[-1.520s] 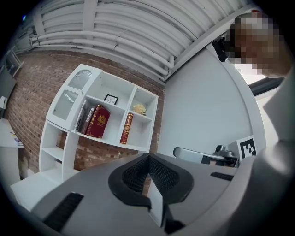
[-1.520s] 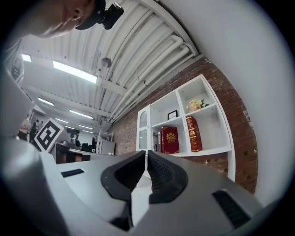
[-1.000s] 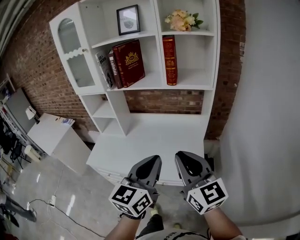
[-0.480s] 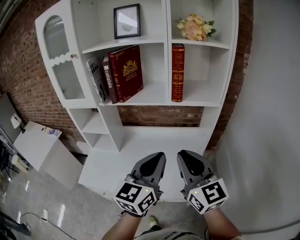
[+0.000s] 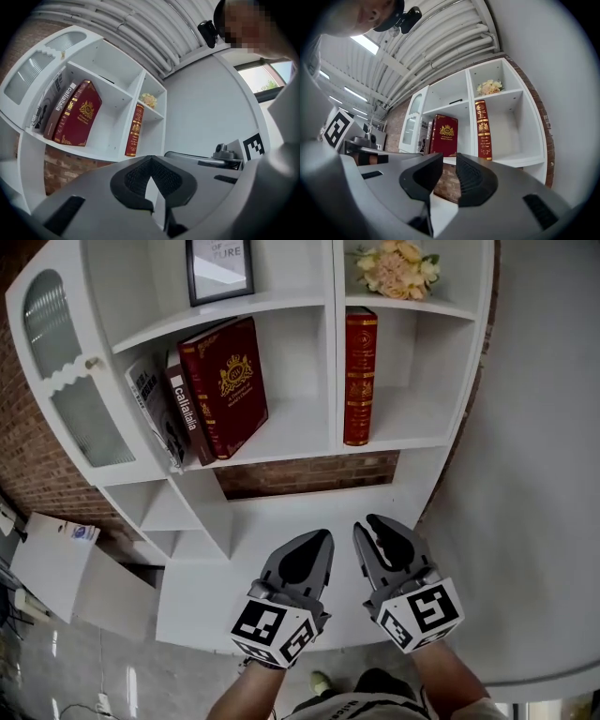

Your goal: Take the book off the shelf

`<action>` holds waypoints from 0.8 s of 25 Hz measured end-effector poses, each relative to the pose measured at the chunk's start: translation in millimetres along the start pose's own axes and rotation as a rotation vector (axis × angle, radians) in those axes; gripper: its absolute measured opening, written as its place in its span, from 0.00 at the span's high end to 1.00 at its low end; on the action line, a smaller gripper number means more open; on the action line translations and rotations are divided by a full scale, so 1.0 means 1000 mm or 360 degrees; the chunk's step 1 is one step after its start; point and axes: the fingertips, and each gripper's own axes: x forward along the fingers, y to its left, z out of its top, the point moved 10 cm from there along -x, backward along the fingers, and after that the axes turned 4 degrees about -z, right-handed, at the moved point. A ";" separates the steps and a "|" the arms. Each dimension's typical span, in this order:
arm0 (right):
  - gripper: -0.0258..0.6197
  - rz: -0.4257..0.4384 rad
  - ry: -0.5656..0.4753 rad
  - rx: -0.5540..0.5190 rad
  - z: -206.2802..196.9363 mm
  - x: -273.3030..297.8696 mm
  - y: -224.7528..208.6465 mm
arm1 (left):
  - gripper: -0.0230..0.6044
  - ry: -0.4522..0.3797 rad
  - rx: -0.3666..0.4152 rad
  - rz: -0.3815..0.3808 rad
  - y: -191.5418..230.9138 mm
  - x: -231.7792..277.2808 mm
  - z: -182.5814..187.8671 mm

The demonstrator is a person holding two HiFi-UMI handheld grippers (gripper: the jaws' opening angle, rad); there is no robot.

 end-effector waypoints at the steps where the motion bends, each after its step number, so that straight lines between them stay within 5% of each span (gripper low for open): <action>1: 0.84 -0.0012 0.0004 -0.0003 0.000 0.006 -0.003 | 0.95 0.0003 -0.0009 -0.0009 0.005 0.004 -0.001; 20: 0.77 -0.0115 -0.0089 -0.0031 0.013 0.078 -0.064 | 0.94 -0.0006 0.0064 0.0029 0.042 0.071 0.013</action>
